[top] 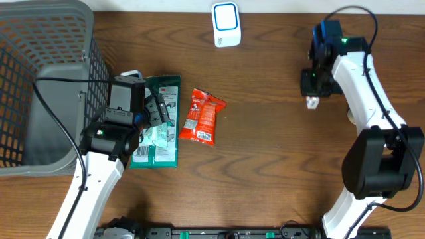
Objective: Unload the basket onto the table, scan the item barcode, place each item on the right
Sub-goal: 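Carry the orange packet right and set it beside the jar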
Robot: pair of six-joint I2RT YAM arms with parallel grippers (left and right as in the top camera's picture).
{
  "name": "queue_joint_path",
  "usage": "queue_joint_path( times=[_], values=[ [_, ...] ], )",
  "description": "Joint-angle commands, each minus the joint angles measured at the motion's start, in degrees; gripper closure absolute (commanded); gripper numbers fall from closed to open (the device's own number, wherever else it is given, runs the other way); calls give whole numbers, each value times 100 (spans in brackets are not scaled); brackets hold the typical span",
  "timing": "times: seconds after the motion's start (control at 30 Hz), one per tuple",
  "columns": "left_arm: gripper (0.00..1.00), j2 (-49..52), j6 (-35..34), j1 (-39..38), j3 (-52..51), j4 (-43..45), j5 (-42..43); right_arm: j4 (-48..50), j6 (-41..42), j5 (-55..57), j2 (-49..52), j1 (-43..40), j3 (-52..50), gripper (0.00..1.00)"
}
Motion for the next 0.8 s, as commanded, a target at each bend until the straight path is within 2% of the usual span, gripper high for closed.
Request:
queue_joint_path(
  times=[0.0, 0.17, 0.2, 0.23, 0.27, 0.4, 0.63, 0.77],
  values=[
    [16, -20, -9, 20, 111, -2, -13, 1003, -400, 326, -37, -273, -1023, 99],
    [16, -20, -9, 20, 111, -2, -15, 2057, -426, 667, -37, -514, -1781, 98],
    [16, -20, -9, 20, 111, -4, -15, 2070, -426, 667, -37, -540, -1808, 88],
    [16, -20, -9, 20, 111, -2, -15, 2070, -426, 667, -37, -562, -1808, 69],
    [16, -20, -9, 20, 111, -2, -15, 2068, -426, 669, -37, -575, -1805, 59],
    [16, -20, -9, 20, 111, -2, -15, 2055, -428, 669, -46, -579, -1799, 48],
    [16, -20, -9, 20, 111, -2, -15, 1062, -348, 684, -98, -570, -1038, 40],
    [16, -20, -9, 20, 111, -4, -15, 837, -275, 310, -98, -546, -876, 41]
  ],
)
